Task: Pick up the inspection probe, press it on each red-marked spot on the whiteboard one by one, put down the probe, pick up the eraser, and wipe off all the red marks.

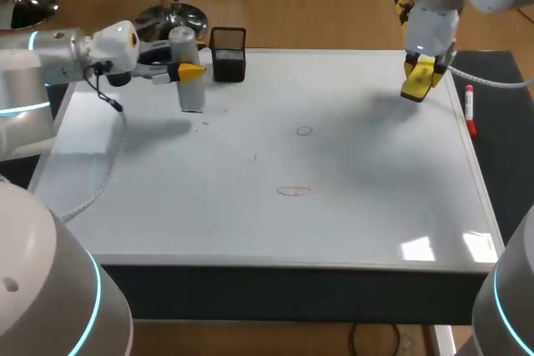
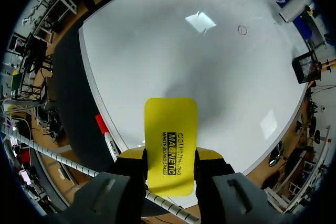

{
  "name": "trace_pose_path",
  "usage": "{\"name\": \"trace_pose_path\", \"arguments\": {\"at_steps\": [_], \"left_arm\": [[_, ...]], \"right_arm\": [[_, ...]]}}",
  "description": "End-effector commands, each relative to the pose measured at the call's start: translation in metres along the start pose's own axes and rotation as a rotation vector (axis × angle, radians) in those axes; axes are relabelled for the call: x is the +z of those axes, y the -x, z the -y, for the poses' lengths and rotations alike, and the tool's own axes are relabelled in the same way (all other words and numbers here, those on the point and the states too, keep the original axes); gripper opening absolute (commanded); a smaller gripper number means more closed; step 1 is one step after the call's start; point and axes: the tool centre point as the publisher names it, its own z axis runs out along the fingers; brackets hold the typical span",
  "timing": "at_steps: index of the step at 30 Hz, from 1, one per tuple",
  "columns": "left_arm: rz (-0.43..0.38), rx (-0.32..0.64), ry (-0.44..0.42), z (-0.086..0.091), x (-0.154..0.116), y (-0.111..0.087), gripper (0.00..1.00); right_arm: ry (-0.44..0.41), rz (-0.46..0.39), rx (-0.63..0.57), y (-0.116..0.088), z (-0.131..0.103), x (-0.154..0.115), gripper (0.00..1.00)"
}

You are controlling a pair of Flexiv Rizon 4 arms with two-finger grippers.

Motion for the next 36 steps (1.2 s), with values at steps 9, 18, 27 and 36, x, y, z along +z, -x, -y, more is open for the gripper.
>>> {"name": "trace_pose_path", "arguments": {"at_steps": [9, 18, 27, 36], "left_arm": [[0.114, 0.0, 0.0, 0.007, -0.01, -0.008, 0.0], [0.114, 0.0, 0.0, 0.007, -0.01, -0.008, 0.0], [0.114, 0.0, 0.0, 0.007, -0.01, -0.008, 0.0], [0.114, 0.0, 0.0, 0.007, -0.01, -0.008, 0.0]], "right_arm": [[-0.001, -0.004, -0.001, 0.0, 0.001, -0.001, 0.0], [-0.001, -0.004, -0.001, 0.0, 0.001, -0.001, 0.0], [-0.026, 0.028, -0.229, 0.033, -0.041, -0.009, 0.0], [-0.021, 0.078, -0.415, 0.073, -0.11, -0.006, 0.0]]}}
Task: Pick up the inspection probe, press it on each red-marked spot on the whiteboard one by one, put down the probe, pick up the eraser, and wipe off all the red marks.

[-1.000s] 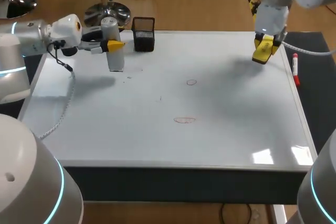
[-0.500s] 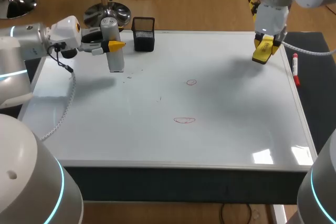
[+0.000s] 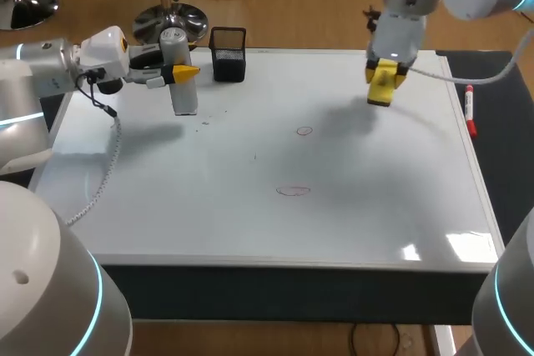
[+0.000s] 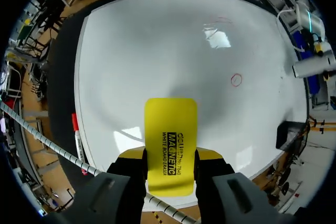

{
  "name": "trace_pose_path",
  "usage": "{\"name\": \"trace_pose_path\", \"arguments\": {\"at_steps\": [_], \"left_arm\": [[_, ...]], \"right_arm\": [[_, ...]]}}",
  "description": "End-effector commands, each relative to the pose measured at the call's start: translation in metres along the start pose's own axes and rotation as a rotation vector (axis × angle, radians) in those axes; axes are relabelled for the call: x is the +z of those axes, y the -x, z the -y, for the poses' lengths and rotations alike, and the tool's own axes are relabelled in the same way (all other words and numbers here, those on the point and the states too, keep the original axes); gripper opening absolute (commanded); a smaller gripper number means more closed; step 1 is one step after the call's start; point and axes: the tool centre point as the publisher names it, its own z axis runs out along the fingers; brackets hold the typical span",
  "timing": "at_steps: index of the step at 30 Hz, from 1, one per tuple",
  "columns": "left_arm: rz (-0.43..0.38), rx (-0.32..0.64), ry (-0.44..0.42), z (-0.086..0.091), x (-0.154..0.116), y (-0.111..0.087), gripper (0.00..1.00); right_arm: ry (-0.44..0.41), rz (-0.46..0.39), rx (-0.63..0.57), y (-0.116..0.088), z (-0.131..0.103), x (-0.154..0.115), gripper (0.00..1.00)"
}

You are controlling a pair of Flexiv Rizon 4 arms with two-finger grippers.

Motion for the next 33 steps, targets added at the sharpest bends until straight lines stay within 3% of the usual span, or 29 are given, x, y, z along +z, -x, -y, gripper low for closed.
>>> {"name": "trace_pose_path", "arguments": {"at_steps": [1, 10, 17, 20, 33], "left_arm": [[0.007, 0.002, 0.002, 0.002, 0.0, -0.002, 0.0], [0.007, 0.002, 0.002, 0.002, 0.0, -0.002, 0.0], [0.007, 0.002, 0.002, 0.002, 0.0, -0.002, 0.0], [0.007, 0.002, 0.002, 0.002, 0.0, -0.002, 0.0], [0.007, 0.002, 0.002, 0.002, 0.0, -0.002, 0.0]], "right_arm": [[-0.029, -0.004, -0.064, 0.023, -0.028, 0.007, 0.0], [-0.012, -0.016, -0.212, 0.078, -0.075, 0.016, 0.0], [0.009, -0.01, -0.274, 0.119, -0.099, 0.029, 0.0], [0.007, -0.027, -0.289, 0.132, -0.103, 0.035, 0.0], [0.048, 0.044, -0.309, 0.172, -0.109, 0.057, 0.0]]}}
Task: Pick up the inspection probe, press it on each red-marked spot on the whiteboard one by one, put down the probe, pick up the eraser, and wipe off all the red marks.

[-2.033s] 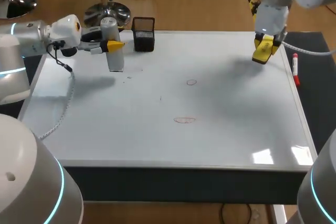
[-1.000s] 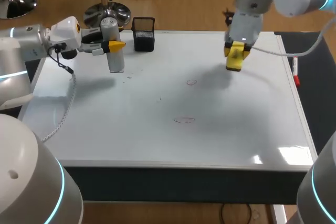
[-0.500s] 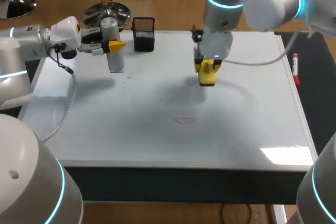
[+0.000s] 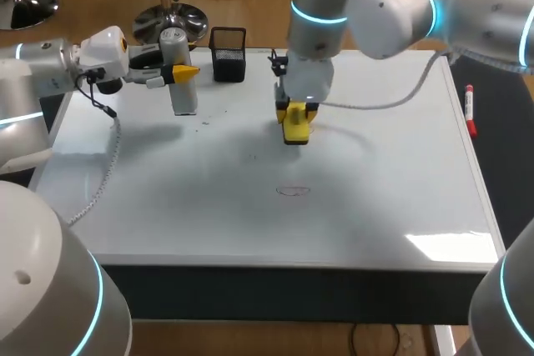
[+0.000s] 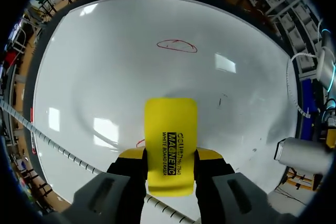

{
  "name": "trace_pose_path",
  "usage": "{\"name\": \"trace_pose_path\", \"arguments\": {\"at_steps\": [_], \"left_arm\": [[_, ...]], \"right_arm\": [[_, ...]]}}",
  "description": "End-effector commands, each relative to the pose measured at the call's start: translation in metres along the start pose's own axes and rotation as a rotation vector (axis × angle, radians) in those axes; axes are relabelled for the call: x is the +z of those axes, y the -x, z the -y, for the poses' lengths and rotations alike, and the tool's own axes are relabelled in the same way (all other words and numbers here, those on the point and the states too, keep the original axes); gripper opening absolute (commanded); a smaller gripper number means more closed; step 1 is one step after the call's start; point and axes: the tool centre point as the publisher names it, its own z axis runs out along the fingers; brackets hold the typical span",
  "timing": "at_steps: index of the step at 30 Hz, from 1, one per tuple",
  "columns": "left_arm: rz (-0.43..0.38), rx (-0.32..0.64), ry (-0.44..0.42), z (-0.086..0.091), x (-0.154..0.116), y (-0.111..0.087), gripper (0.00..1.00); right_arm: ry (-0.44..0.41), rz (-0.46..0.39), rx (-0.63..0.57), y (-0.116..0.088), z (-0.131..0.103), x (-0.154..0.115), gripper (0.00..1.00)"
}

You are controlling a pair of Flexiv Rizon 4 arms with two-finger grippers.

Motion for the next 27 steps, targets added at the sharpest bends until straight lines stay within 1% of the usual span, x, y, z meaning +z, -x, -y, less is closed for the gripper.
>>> {"name": "trace_pose_path", "arguments": {"at_steps": [1, 6, 12, 19, 27], "left_arm": [[0.006, 0.002, 0.001, 0.001, 0.001, -0.002, 0.0], [0.006, 0.002, 0.001, 0.001, 0.001, -0.002, 0.0], [0.006, 0.002, 0.001, 0.001, 0.001, -0.002, 0.0], [0.006, 0.002, 0.001, 0.001, 0.001, -0.002, 0.0], [0.006, 0.002, 0.001, 0.001, 0.001, -0.002, 0.0]], "right_arm": [[0.014, 0.003, -0.006, 0.007, 0.006, 0.011, 0.0], [0.03, 0.013, -0.008, 0.007, 0.005, 0.018, 0.0], [0.036, 0.012, -0.004, 0.001, 0.005, 0.022, 0.0], [0.056, -0.008, 0.002, -0.011, 0.003, 0.028, 0.0], [0.083, -0.03, 0.029, -0.029, 0.006, 0.039, 0.0]]}}
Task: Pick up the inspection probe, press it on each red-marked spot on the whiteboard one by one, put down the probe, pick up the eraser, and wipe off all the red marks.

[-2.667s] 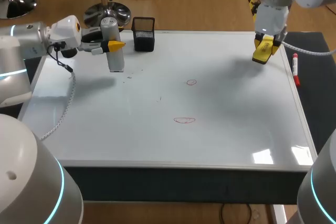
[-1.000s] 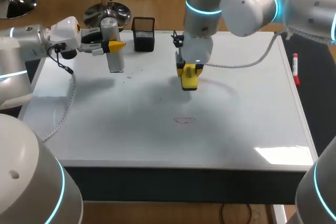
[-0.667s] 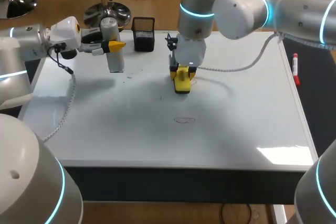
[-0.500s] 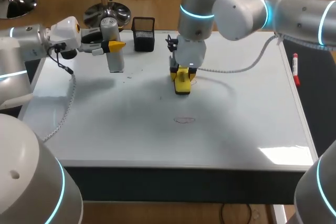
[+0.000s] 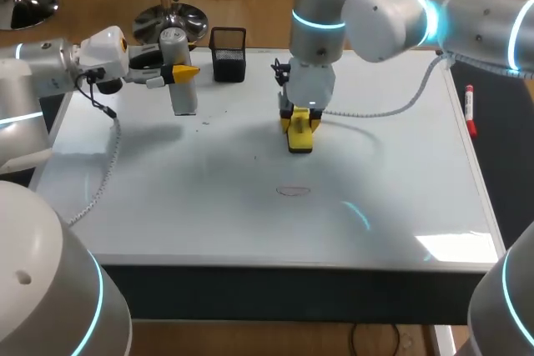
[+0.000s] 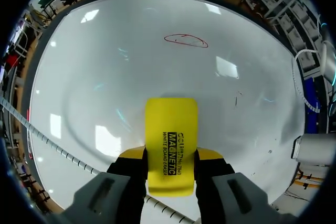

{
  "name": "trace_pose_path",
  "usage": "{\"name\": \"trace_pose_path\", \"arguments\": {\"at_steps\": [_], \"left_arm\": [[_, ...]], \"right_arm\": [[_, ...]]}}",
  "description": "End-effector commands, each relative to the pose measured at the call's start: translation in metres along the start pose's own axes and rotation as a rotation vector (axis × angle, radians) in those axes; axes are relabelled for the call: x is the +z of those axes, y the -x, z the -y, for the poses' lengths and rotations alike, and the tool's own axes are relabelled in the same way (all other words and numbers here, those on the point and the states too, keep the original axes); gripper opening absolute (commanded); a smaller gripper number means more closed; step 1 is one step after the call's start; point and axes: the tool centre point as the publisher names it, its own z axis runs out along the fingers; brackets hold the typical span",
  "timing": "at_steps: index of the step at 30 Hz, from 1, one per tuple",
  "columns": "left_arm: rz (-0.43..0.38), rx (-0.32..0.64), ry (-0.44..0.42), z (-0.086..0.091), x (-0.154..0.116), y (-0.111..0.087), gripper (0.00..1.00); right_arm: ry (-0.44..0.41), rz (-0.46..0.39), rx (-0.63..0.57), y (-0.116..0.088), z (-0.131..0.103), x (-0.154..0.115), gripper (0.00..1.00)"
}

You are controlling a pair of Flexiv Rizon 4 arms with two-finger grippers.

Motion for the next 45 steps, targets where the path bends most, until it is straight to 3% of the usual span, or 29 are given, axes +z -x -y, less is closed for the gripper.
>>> {"name": "trace_pose_path", "arguments": {"at_steps": [1, 20, 30, 34, 39, 45], "left_arm": [[0.006, 0.002, 0.001, 0.001, 0.001, -0.002, 0.0], [0.006, 0.002, 0.001, 0.001, 0.001, -0.002, 0.0], [0.006, 0.002, 0.001, 0.001, 0.001, -0.002, 0.0], [0.006, 0.002, 0.001, 0.001, 0.001, -0.002, 0.0], [0.006, 0.002, 0.001, 0.001, 0.001, -0.002, 0.0], [0.006, 0.002, 0.001, 0.001, 0.001, -0.002, 0.0]], "right_arm": [[0.011, -0.005, 0.009, -0.01, 0.006, 0.012, 0.0], [0.029, -0.035, 0.086, -0.055, 0.004, 0.016, 0.0], [0.013, -0.06, 0.105, -0.064, 0.001, 0.008, 0.0], [-0.042, -0.069, 0.073, -0.054, -0.005, -0.016, 0.0], [-0.126, -0.056, 0.01, -0.025, -0.013, -0.049, 0.0], [-0.132, -0.045, -0.033, 0.007, -0.013, -0.043, 0.0]]}}
